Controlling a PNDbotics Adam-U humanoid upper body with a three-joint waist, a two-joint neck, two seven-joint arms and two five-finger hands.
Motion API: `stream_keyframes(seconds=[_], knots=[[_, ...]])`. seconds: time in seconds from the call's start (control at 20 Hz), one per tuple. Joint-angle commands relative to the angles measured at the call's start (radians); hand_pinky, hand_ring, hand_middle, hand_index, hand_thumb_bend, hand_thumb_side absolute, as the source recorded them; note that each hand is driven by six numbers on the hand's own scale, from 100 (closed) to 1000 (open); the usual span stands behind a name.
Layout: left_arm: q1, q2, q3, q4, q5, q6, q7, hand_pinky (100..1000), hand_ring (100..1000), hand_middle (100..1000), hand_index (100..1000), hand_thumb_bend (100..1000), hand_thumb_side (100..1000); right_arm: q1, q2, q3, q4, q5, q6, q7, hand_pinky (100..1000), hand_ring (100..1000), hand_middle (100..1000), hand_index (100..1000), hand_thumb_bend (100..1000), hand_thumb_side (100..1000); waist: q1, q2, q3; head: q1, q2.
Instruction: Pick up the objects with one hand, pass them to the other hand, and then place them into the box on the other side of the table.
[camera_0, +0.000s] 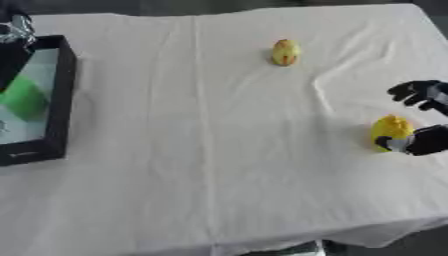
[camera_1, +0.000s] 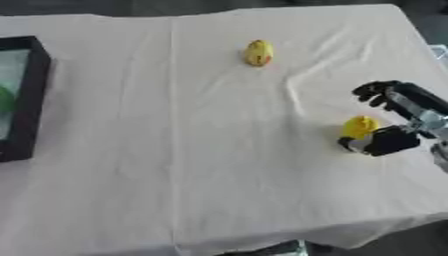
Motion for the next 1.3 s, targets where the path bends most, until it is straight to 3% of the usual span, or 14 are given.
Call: stream_keyframes(seconds=[0.05, 0.6, 1.3], knots=[[-0.01, 0.024, 0.002, -0.023, 0.004, 0.0, 0.003, 648, 679, 626, 769, 100, 564, 0.003, -0.048, -0.012, -0.02, 0.031, 0.021, 0.023, 851, 841, 796, 863, 504, 176, 0.002, -0.012, 0.001, -0.005, -0.012], [-0.011, 0.023, -0.003, -0.023, 0.005, 0.003, -0.001, 649, 679, 623, 764, 100, 564, -0.015, -0.049, 0.002, 0.072, 0.109, 0.037, 0.068, 868, 850, 797, 861, 485, 168, 0.009, -0.006, 0.006, -0.013, -0.015], [-0.01, 0.018, -0.004, -0.026, 0.004, 0.001, 0.001, 644, 679, 629, 754, 100, 557, -0.032, -0.029, 0.026, 0.122, 0.102, 0.039, 0.047, 858, 820, 718, 792, 428, 100, 0.018, 0.003, 0.006, -0.013, -0.016]])
